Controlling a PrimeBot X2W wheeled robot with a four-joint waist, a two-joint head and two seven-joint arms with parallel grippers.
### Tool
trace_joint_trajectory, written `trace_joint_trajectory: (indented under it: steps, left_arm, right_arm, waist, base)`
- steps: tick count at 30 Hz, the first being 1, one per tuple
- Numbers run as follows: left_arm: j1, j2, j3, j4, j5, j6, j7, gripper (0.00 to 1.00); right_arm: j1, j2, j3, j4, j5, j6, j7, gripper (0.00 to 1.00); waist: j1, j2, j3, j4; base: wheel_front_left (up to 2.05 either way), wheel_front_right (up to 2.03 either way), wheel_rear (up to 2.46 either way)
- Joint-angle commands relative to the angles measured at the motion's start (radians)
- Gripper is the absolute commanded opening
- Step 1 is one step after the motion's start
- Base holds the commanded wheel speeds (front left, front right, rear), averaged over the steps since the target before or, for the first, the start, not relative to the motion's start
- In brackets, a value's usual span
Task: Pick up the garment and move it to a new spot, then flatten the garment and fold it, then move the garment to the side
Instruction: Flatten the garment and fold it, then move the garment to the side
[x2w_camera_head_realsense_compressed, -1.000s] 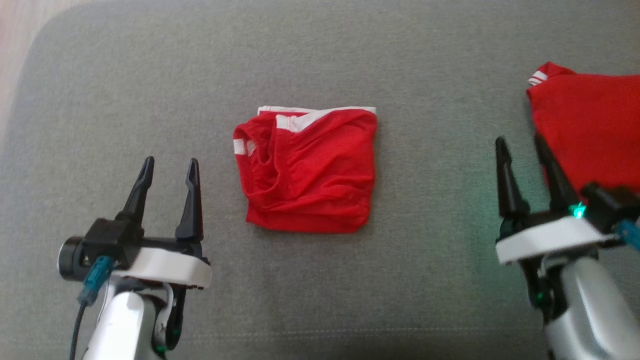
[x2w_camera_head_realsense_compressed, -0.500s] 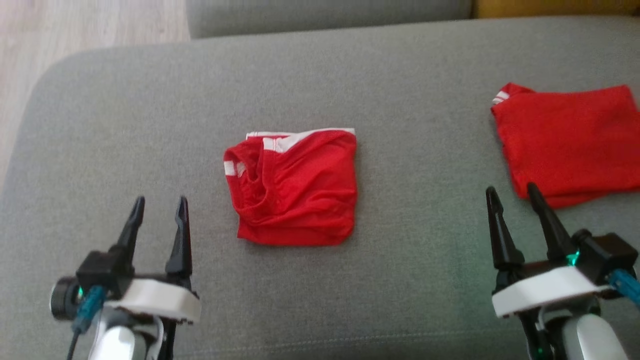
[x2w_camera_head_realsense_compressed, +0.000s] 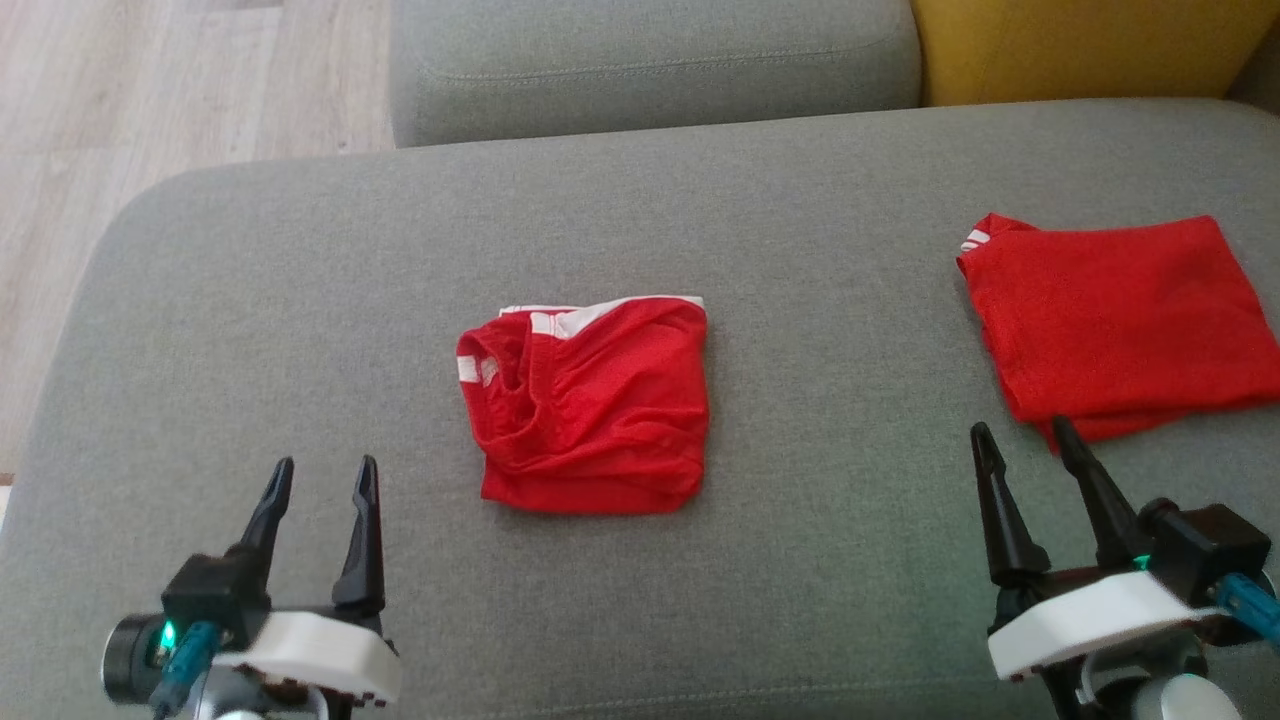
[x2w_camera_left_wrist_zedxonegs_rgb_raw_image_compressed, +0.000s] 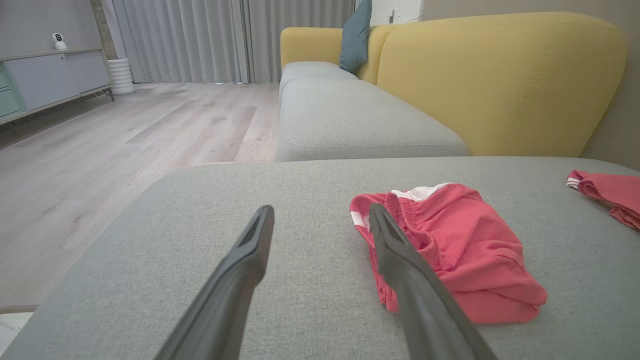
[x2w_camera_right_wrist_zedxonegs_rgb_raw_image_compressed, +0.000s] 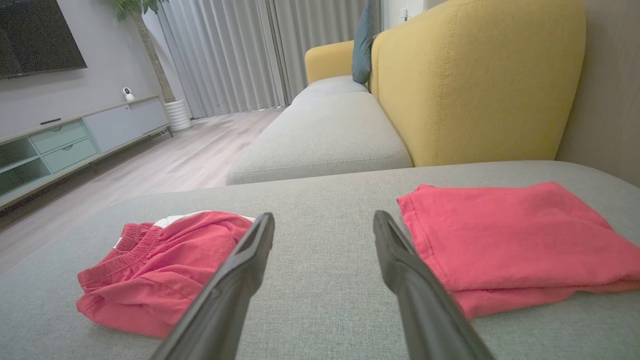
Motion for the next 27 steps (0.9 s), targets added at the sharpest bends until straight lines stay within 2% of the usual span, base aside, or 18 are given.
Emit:
trace_joint_trajectory:
  steps: [1,27]
  left_arm:
    - [-0.027,0.019,0.036,-0.040,-0.009,0.010,0.001,1.00]
    - [-0.059,0.030,0.011,-0.041,-0.009,0.021,-0.008,1.00]
  right_arm:
    - [-0.018,-0.002,0.021,-0.041,-0.008,-0.001,0.003,1.00]
    - [-0.015,-0.006,0.004,-0.056,-0.030,-0.001,0.033,1.00]
  waist:
    - [0.0000,0.0000,-0.004,0.001]
    - [0.0000,0.0000,0.009,0.033]
  base:
    - [0.00,0.00,0.00]
    - [0.00,0.00,0.00]
